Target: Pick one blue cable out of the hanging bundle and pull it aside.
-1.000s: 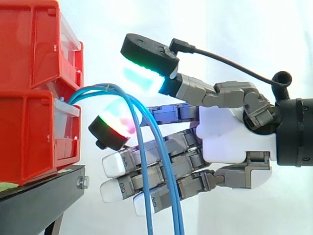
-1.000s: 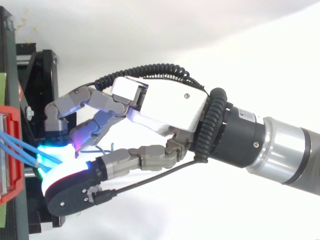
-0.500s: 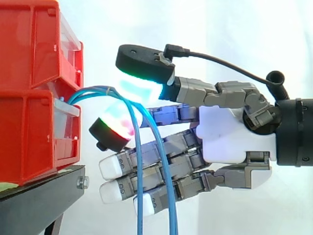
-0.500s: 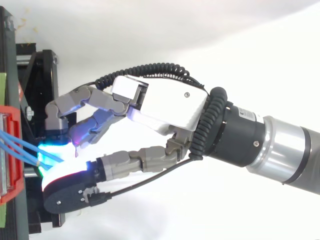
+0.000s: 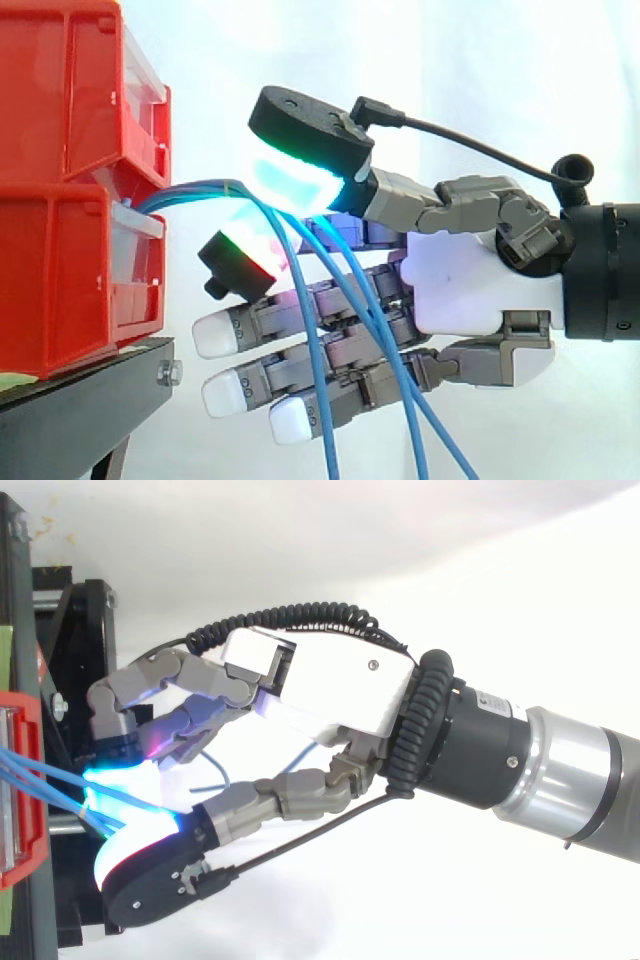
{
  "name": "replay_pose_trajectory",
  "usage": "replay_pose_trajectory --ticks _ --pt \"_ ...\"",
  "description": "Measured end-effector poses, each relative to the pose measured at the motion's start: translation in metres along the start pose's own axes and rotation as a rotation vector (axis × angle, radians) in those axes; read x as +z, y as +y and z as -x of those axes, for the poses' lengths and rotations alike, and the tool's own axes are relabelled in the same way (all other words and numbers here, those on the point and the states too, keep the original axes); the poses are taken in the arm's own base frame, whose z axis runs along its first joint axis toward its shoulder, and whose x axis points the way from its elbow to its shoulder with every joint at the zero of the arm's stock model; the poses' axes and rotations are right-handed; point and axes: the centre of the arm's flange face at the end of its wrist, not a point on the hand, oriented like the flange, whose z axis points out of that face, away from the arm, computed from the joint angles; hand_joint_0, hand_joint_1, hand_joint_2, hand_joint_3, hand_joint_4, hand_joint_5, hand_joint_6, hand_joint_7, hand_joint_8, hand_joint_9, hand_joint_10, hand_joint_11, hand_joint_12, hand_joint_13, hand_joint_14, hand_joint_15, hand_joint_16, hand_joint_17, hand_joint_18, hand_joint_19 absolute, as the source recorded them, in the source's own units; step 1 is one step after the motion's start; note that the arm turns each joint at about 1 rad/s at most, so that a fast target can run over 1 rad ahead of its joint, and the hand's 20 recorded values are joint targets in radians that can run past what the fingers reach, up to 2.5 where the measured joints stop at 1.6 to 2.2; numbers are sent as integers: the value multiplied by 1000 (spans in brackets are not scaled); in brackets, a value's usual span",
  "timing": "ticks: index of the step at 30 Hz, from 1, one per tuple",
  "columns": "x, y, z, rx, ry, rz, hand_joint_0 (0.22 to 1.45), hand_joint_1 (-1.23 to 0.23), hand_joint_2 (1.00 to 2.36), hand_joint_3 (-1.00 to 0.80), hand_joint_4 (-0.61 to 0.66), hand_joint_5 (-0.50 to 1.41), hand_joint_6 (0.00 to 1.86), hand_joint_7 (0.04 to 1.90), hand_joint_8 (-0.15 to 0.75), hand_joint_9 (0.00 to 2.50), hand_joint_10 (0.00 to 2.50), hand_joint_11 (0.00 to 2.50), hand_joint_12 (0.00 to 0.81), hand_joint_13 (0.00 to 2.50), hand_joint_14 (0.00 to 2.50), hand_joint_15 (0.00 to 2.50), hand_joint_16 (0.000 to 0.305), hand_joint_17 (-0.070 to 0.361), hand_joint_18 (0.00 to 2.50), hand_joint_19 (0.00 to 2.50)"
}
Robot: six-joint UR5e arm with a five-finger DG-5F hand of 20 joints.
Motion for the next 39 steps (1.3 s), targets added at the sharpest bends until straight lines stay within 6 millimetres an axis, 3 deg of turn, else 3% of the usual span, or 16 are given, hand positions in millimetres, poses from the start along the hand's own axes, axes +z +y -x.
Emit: replay_pose_trajectory --ticks 9,17,19,25,29,33,39 --pt "0 -1 3 7 10 -10 557 -1041 1000 -500 -187 -80 919 1151 195 928 11 406 312 811 15 401 42 95 846 364" --pt "0 -2 6 13 12 -17 484 -1040 1000 -500 -55 -97 894 1120 229 914 10 416 337 802 15 387 47 105 868 361" --pt "1 -2 6 13 14 -16 453 -1001 1000 -500 -41 -101 892 1106 239 911 9 408 350 804 13 389 49 111 881 358" --pt "0 -2 7 11 18 -19 359 -676 1000 -500 30 -107 860 1033 318 923 10 393 419 818 12 398 64 144 939 375" --pt "0 0 8 9 18 -23 360 -569 1000 -500 48 -120 858 1017 338 910 8 398 432 802 11 406 67 150 924 412" --pt "-1 2 10 5 17 -31 499 -600 1000 -500 21 -131 848 1086 296 862 12 396 373 737 16 424 54 121 799 475" --pt "-4 6 13 -2 17 -45 546 -682 1015 -200 31 -138 863 1133 309 859 11 425 377 740 14 421 54 121 797 469"
